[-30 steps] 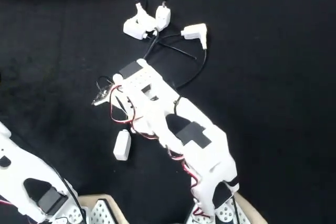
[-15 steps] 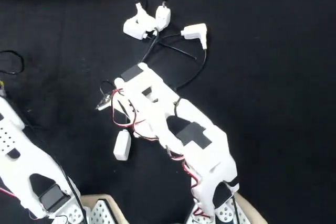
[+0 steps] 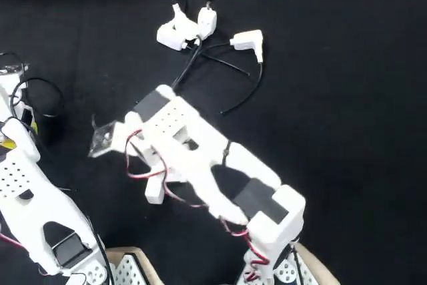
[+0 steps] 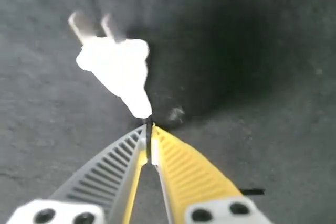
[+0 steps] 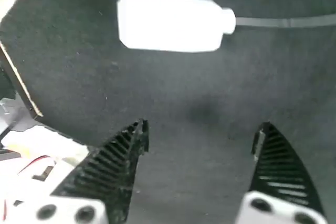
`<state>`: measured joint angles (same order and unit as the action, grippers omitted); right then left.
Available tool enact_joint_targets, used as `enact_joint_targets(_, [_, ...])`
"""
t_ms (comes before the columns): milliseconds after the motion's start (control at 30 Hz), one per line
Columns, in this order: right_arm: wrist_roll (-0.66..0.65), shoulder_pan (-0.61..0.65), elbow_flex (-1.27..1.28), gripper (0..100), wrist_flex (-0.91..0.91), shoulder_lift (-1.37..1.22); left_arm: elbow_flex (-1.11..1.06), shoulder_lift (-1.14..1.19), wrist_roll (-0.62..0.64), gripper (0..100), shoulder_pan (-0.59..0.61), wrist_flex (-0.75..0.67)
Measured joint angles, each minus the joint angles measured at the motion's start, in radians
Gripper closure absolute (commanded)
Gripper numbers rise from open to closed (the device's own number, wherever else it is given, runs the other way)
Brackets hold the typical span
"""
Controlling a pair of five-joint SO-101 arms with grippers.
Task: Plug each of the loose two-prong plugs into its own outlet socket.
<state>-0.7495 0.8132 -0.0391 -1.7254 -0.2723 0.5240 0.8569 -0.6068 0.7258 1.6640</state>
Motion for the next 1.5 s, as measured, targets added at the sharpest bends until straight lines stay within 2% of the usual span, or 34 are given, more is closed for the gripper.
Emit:
enact_joint_targets(333, [-0.187, 0.086, 0.005, 68.7, 0.097, -0.006, -0.195, -0.028, 0.000, 97, -0.009, -0.163])
enact_joint_targets(467, [-0.255, 0.137, 0.005, 69.0, 0.144, -0.069, -0.230, -0.037, 0.000, 97, 0.029, -0.218])
enact_joint_targets(633, [-0.316, 0.178, 0.002, 69.8, 0.155, -0.166, -0.281, -0.040, -0.072, 97, 0.068, -0.272])
enact_joint_targets(800, [-0.328, 0.173, -0.075, 85.3, 0.138, -0.272, -0.324, -0.041, -0.095, 97, 0.078, -0.324])
enact_joint_targets(933, [-0.328, 0.118, -0.193, 95.3, 0.055, -0.330, -0.328, -0.043, -0.097, 97, 0.078, -0.330])
enact_joint_targets(1033, [-0.328, 0.057, -0.282, 95.2, -0.008, -0.364, -0.328, -0.043, -0.097, 97, 0.078, -0.330])
enact_joint_targets(1200, [-0.319, -0.080, -0.321, 95.3, -0.012, -0.368, -0.330, -0.043, -0.097, 97, 0.080, -0.342])
enact_joint_targets(1367, [-0.319, -0.186, -0.229, 94.9, -0.012, -0.368, -0.330, -0.043, -0.097, 97, 0.081, -0.342])
enact_joint_targets(1500, [-0.318, -0.222, -0.091, 94.8, -0.012, -0.368, -0.330, -0.043, -0.097, 97, 0.081, -0.342])
